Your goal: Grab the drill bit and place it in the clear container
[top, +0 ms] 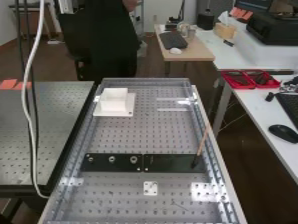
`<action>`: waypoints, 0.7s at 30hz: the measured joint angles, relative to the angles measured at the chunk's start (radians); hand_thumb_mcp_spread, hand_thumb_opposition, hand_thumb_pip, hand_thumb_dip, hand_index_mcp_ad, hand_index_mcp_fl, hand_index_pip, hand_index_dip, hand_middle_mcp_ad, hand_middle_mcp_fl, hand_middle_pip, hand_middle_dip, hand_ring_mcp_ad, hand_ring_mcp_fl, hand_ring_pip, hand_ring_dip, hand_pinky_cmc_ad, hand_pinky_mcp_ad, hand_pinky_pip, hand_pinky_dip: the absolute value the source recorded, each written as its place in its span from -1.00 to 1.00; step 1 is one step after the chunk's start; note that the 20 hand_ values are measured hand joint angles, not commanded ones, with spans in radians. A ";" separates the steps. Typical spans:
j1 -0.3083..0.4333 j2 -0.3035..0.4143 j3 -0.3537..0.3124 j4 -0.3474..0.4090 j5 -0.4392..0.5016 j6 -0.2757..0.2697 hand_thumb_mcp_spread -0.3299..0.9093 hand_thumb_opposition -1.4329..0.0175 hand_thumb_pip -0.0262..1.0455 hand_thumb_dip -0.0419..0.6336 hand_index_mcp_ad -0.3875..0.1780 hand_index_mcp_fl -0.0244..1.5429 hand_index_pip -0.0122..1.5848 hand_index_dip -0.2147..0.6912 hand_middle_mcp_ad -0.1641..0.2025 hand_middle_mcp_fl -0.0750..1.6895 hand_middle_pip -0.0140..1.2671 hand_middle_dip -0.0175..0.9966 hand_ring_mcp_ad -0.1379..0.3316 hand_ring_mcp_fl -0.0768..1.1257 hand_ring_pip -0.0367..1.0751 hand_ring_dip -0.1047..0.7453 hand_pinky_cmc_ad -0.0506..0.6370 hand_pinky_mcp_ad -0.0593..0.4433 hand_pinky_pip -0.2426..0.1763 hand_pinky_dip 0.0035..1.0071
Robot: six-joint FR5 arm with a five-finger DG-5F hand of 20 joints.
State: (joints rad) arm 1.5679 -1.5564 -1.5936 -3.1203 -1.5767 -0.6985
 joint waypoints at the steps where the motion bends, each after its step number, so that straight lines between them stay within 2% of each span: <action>1: 0.000 0.000 0.000 0.001 -0.001 0.000 -0.48 0.99 -0.98 -0.83 0.56 -0.97 -0.98 -0.50 0.25 -0.91 -0.97 -0.92 0.22 -0.85 -0.91 -0.72 -0.85 -0.49 0.13 -0.98; 5: 0.000 -0.001 0.001 0.000 -0.001 0.000 -0.45 0.97 -0.91 -0.86 0.56 -0.97 -0.98 -0.50 0.24 -0.91 -0.97 -0.92 0.14 -0.85 -0.91 -0.72 -0.87 -0.49 0.13 -0.97; 7: -0.001 -0.001 0.001 0.000 -0.001 0.001 -0.38 0.74 -0.68 -0.83 0.56 -0.97 -0.98 -0.52 0.26 -0.91 -0.91 -0.92 0.17 -0.82 -0.88 -0.75 -0.85 -0.47 0.11 -0.95; 8: 0.000 -0.001 0.001 0.000 -0.001 0.001 -0.35 0.65 -0.64 -0.83 0.56 -0.97 -0.96 -0.53 0.24 -0.91 -0.88 -0.91 0.18 -0.82 -0.89 -0.77 -0.86 -0.48 0.04 -0.93; 10: 0.001 -0.001 0.001 0.001 0.008 0.001 -0.33 0.44 -0.64 -0.83 0.56 -0.97 -0.94 -0.55 0.24 -0.90 -0.84 -0.91 0.23 -0.82 -0.86 -0.81 -0.82 -0.47 -0.11 -0.90; 12: 0.001 -0.001 0.001 0.001 0.013 0.001 -0.33 0.30 -0.64 -0.83 0.59 -0.96 -0.94 -0.57 0.28 -0.91 -0.82 -0.92 0.29 -0.76 -0.82 -0.84 -0.73 -0.49 -0.14 -0.85; 13: 0.001 -0.001 0.001 0.001 0.008 0.001 -0.33 0.23 -0.59 -0.83 0.59 -0.96 -0.93 -0.57 0.29 -0.90 -0.81 -0.92 0.29 -0.73 -0.83 -0.84 -0.71 -0.42 -0.20 -0.84; 14: 0.001 -0.001 0.001 0.001 0.005 0.001 -0.33 0.19 -0.55 -0.83 0.59 -0.94 -0.92 -0.57 0.30 -0.90 -0.81 -0.92 0.29 -0.73 -0.83 -0.84 -0.68 -0.42 -0.20 -0.83; 15: 0.001 -0.002 0.001 0.001 0.001 0.001 -0.33 0.17 -0.55 -0.83 0.60 -0.94 -0.92 -0.59 0.30 -0.91 -0.81 -0.92 0.34 -0.73 -0.81 -0.84 -0.62 -0.42 -0.28 -0.81; 16: 0.001 -0.002 0.002 0.001 0.004 0.001 -0.33 0.13 -0.54 -0.84 0.64 -0.95 -0.92 -0.59 0.32 -0.91 -0.79 -0.92 0.36 -0.71 -0.79 -0.84 -0.62 -0.35 -0.27 -0.80; 17: 0.000 -0.002 0.002 0.001 0.007 0.001 -0.32 0.10 -0.54 -0.84 0.65 -0.94 -0.91 -0.59 0.39 -0.90 -0.78 -0.92 0.38 -0.71 -0.79 -0.84 -0.57 -0.34 -0.30 -0.78; 18: 0.000 -0.003 0.002 0.001 0.012 0.002 -0.33 0.10 -0.54 -0.84 0.69 -0.94 -0.90 -0.59 0.41 -0.89 -0.78 -0.91 0.35 -0.71 -0.80 -0.84 -0.59 -0.36 -0.35 -0.79; 19: -0.001 -0.003 0.002 0.002 0.011 0.002 -0.33 0.06 -0.53 -0.84 0.73 -0.94 -0.90 -0.58 0.49 -0.89 -0.77 -0.91 0.44 -0.68 -0.78 -0.84 -0.52 -0.28 -0.34 -0.78; 21: -0.002 -0.004 0.002 0.002 0.001 0.003 -0.33 0.04 -0.52 -0.83 0.75 -0.94 -0.90 -0.60 0.54 -0.89 -0.76 -0.92 0.49 -0.68 -0.77 -0.87 -0.48 -0.22 -0.43 -0.76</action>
State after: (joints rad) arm 1.5660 -1.5603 -1.5914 -3.1180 -1.5753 -0.6957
